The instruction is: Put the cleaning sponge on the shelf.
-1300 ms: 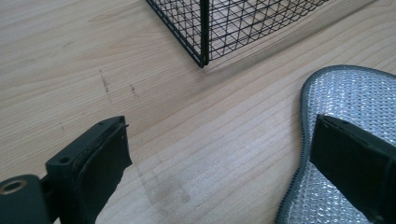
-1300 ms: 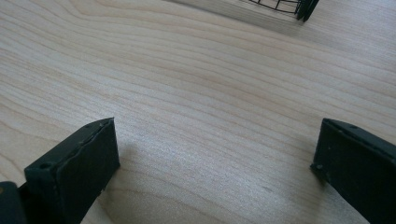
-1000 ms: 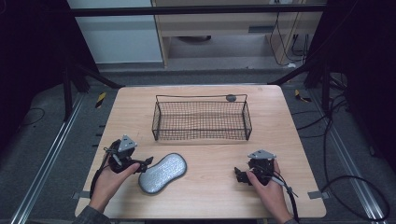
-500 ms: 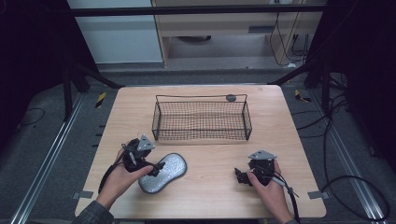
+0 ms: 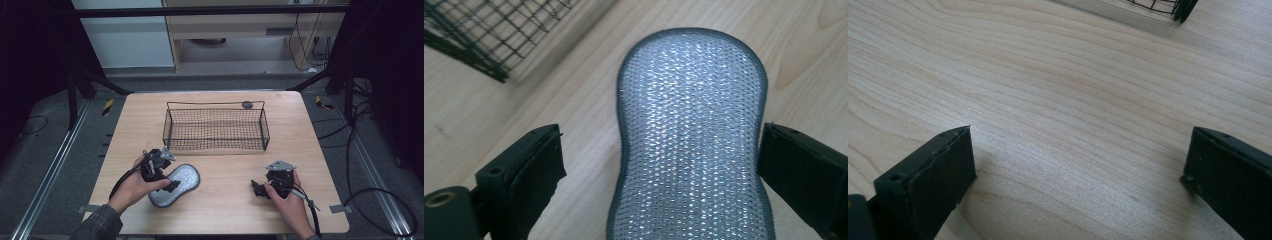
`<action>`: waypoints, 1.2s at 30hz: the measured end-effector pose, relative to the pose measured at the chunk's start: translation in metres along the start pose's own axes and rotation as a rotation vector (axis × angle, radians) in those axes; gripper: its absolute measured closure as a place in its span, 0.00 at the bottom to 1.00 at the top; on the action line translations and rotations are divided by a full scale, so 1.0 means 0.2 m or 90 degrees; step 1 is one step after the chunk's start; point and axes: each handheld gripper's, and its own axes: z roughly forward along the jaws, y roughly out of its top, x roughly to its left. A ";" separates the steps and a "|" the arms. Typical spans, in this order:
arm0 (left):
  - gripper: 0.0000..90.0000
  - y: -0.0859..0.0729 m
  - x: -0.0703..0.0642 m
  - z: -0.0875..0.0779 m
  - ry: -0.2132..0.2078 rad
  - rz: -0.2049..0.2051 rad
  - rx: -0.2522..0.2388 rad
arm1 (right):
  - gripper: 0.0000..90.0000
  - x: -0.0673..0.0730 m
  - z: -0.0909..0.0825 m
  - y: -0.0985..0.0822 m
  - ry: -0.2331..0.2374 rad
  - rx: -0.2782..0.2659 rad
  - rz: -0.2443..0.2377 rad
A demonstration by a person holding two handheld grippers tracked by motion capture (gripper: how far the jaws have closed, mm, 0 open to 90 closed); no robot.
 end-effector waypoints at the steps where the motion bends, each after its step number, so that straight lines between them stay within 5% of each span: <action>1: 0.05 0.00 -0.01 0.01 -0.002 0.002 0.003 | 0.00 0.00 0.00 0.00 -0.001 0.000 0.001; 11: 0.05 -0.01 -0.04 0.06 -0.001 0.020 0.006 | 0.00 0.00 0.00 0.00 0.005 0.004 0.000; 19: 0.04 -0.05 -0.05 0.12 -0.007 -0.006 0.034 | 0.00 0.00 -0.01 0.00 0.005 0.005 -0.002; 36: 0.04 -0.05 -0.07 0.13 -0.017 -0.013 0.016 | 0.00 0.00 -0.01 0.00 0.006 0.006 -0.002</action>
